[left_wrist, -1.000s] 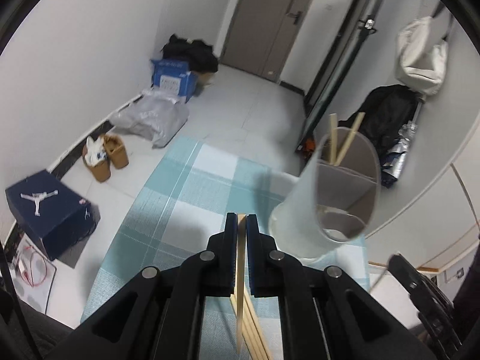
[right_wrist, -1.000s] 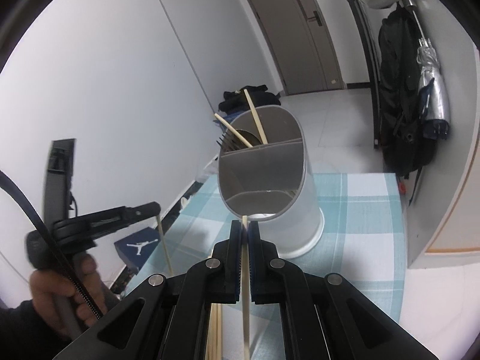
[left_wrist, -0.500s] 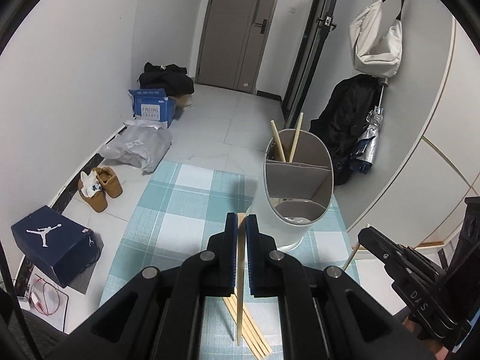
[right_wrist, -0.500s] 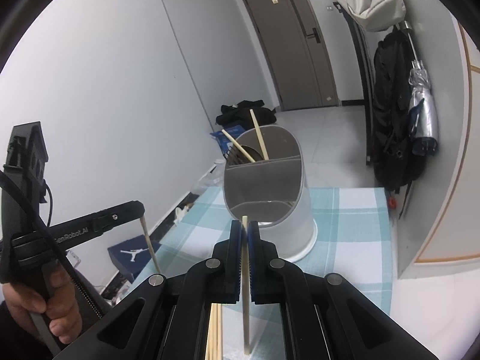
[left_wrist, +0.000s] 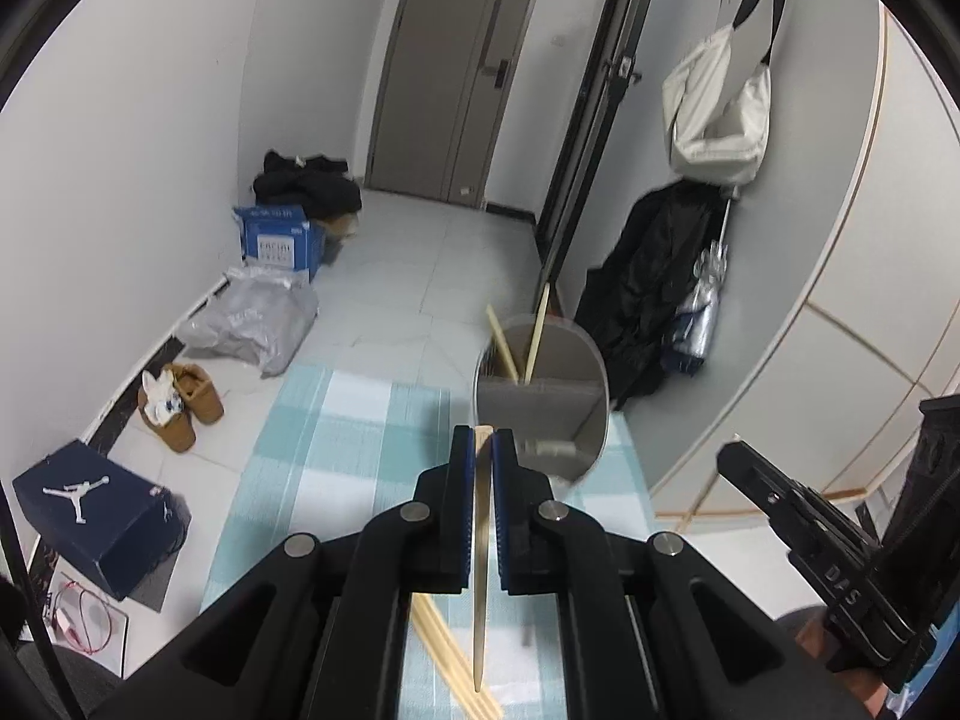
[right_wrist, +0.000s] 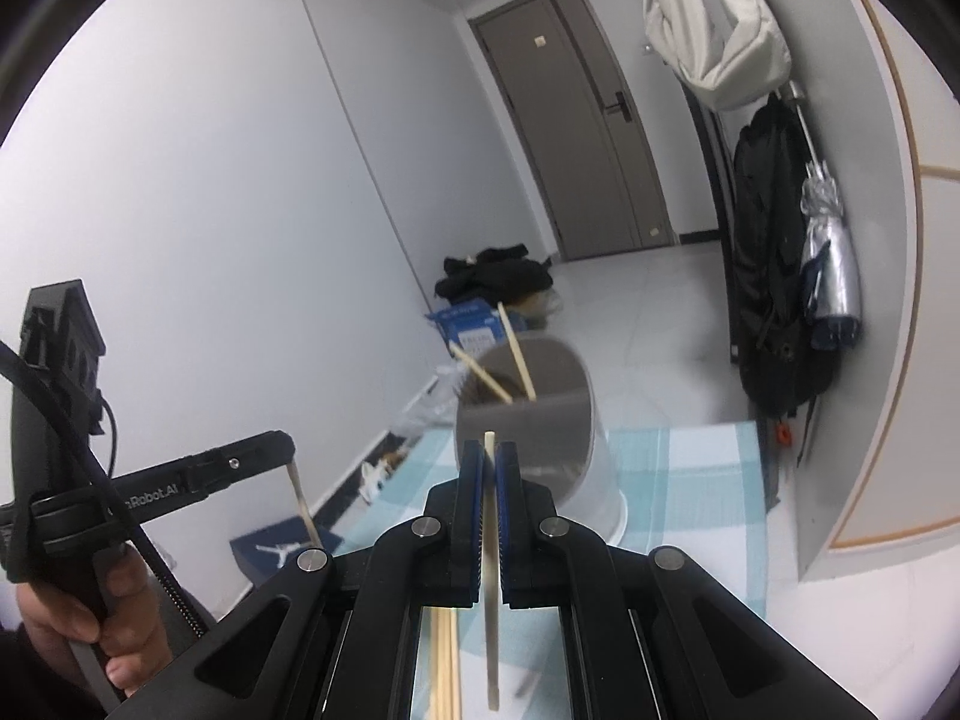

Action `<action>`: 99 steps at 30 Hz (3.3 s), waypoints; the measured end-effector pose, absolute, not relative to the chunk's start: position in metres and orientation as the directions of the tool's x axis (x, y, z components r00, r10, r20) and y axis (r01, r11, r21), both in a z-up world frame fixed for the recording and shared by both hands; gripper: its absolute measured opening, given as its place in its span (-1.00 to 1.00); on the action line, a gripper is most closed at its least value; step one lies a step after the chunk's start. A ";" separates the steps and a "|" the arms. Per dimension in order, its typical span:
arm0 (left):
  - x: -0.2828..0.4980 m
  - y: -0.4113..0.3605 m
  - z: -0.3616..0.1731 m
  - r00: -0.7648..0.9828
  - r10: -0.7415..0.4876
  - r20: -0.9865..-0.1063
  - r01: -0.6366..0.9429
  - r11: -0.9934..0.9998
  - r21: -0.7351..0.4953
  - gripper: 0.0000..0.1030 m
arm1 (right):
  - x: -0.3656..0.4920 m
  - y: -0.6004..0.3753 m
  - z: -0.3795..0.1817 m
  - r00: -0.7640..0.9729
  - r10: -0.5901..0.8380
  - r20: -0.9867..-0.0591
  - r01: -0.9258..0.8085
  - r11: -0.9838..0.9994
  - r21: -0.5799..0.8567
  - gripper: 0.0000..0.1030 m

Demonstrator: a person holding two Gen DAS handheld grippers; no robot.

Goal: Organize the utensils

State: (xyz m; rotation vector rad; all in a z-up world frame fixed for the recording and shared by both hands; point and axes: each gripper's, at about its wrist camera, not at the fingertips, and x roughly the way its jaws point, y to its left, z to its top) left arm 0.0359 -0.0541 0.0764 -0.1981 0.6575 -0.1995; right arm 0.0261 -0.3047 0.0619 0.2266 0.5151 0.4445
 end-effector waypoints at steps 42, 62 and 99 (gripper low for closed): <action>0.184 -0.045 0.109 0.845 -0.305 -0.440 0.041 0.855 -0.516 -0.96 | 0.195 -0.282 0.164 0.841 0.420 -0.341 -0.386 0.908 0.164 -0.93; 0.175 -0.066 0.083 0.770 -0.382 -0.510 0.180 0.898 -0.401 -0.95 | 0.175 -0.263 0.101 0.788 0.446 -0.425 -0.474 0.880 0.045 -0.93; 0.076 -0.017 0.080 0.832 -0.053 -0.553 -0.080 0.974 -0.213 0.84 | 0.068 -0.257 0.077 0.792 0.431 -0.432 -0.413 0.900 0.140 0.40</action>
